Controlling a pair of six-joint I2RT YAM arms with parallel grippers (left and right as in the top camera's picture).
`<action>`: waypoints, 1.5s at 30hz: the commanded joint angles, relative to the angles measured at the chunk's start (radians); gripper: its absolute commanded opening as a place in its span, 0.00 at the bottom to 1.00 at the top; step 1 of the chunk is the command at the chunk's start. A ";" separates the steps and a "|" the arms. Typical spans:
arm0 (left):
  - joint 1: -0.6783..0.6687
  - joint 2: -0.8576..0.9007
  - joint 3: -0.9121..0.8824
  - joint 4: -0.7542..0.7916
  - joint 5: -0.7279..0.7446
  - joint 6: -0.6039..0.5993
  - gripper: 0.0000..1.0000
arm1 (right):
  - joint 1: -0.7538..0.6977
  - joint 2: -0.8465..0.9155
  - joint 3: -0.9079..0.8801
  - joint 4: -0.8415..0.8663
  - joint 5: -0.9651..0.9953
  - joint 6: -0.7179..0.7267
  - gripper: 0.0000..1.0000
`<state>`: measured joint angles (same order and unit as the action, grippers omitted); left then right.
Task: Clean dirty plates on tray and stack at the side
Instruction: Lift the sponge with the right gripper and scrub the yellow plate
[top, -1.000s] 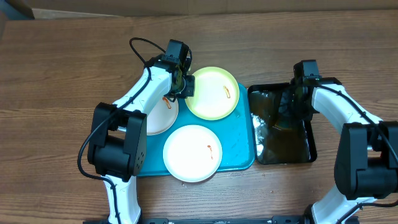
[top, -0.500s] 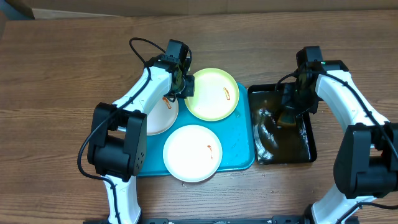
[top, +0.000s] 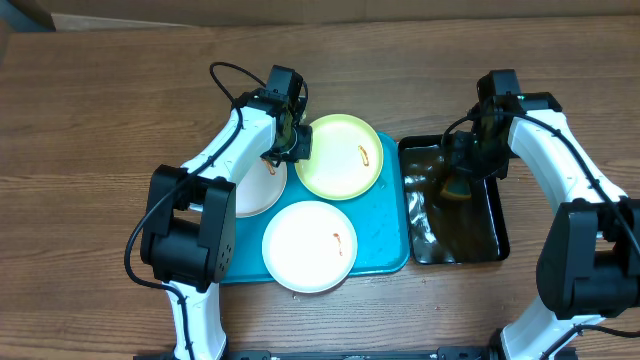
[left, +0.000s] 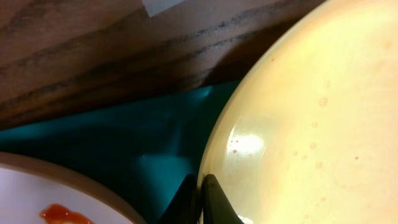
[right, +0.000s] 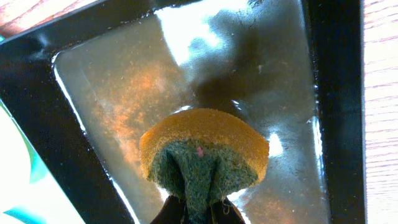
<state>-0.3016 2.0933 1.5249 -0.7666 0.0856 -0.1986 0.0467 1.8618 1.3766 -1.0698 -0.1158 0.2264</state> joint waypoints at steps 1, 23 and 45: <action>-0.014 0.012 0.010 -0.012 -0.007 0.042 0.04 | 0.005 -0.006 0.031 0.000 -0.016 -0.016 0.04; -0.020 0.012 0.010 0.000 -0.003 0.026 0.04 | 0.110 -0.006 0.332 -0.077 -0.021 -0.039 0.04; -0.020 0.012 0.010 -0.010 -0.008 0.027 0.04 | 0.435 0.288 0.330 0.182 0.325 -0.043 0.04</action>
<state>-0.3149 2.0933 1.5249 -0.7708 0.0895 -0.1799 0.4843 2.1349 1.6863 -0.8948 0.1535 0.1833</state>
